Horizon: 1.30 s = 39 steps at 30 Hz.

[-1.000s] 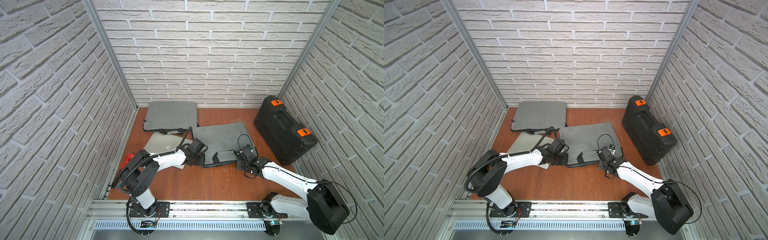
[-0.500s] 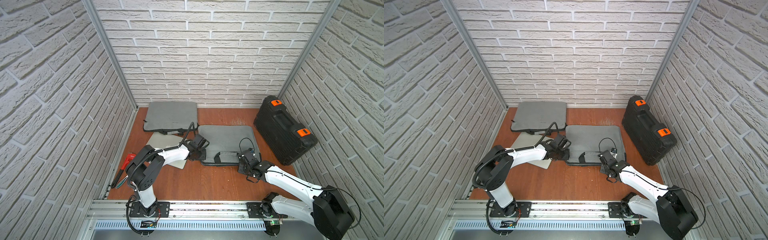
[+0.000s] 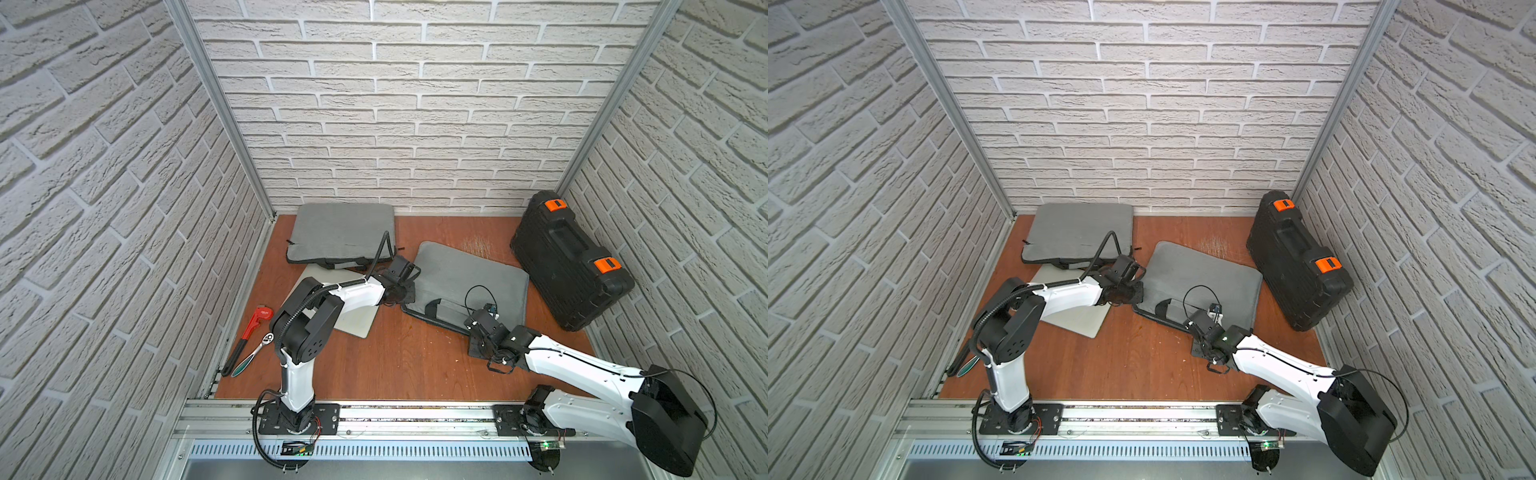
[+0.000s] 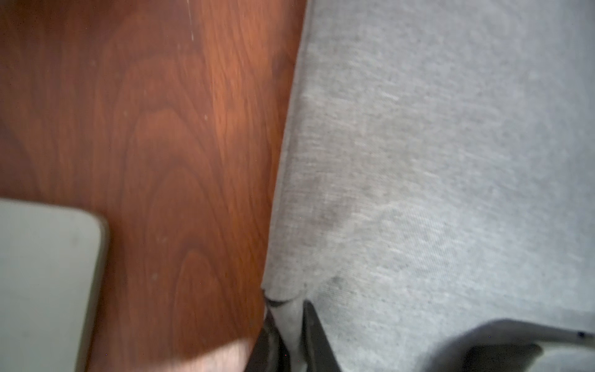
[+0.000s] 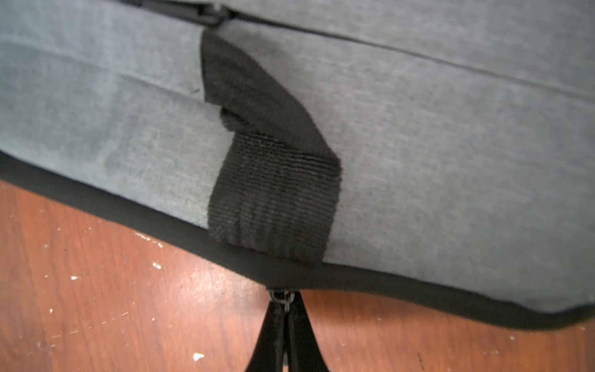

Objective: Open the zippered laptop bag and take out the laptop
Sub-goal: Adjust the zippered laptop bag at the center of the board.

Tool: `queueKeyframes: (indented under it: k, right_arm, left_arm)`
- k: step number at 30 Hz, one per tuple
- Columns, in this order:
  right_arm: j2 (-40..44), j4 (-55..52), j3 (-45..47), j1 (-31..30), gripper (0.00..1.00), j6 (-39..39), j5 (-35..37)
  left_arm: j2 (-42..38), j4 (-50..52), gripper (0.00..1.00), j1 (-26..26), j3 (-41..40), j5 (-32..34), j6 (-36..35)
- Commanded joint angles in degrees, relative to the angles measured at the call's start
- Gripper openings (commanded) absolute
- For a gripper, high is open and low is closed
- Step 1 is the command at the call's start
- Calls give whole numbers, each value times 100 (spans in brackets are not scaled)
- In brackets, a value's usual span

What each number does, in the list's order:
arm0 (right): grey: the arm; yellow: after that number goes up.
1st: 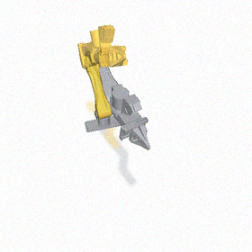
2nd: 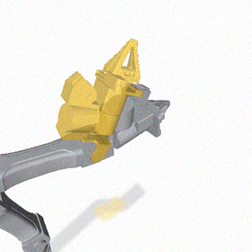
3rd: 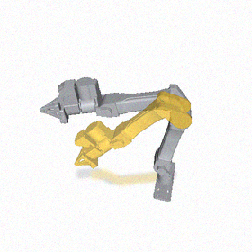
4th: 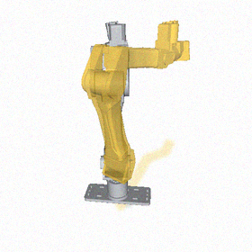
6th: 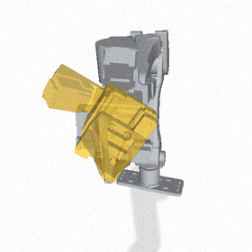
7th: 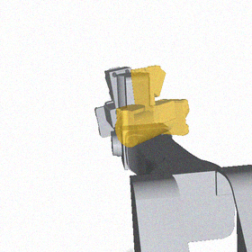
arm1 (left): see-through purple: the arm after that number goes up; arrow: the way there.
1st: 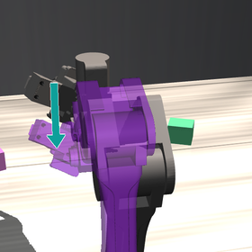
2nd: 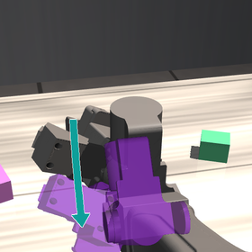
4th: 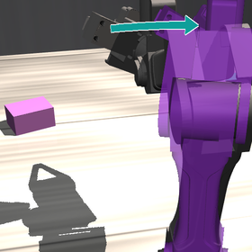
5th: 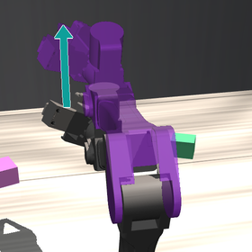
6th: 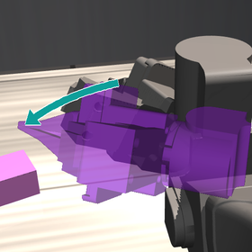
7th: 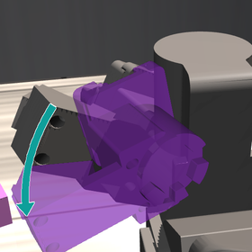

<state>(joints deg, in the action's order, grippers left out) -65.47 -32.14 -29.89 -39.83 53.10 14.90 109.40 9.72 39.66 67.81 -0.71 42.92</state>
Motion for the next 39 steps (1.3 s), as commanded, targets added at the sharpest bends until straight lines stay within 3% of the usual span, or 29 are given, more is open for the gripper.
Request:
queueKeyframes:
  k: [1, 9, 12, 23, 31, 39]
  right_arm:
    - [-227, -78, -228, -179, 5, 141, -92]
    - [-514, -165, -467, -288, 5, 103, 99]
    - [-452, -166, -470, -289, 6, 95, 123]
    - [-546, 367, -407, -395, 5, 163, -216]
    - [-789, 696, -498, -805, 5, 364, -316]
    - [-851, 856, -484, -1035, 6, 487, -369]
  left_arm:
    - [220, -303, 23, -148, 138, -1, -38]
    - [-493, -324, 69, -241, -251, 75, 35]
    - [-848, -274, 97, -231, -563, 114, 173]
    - [-1733, -167, 98, 627, -1542, 670, 969]
    - [-1069, -343, 98, 1141, -1274, 546, 1122]
    - [-689, -559, 91, 1221, -1012, 349, 1184]
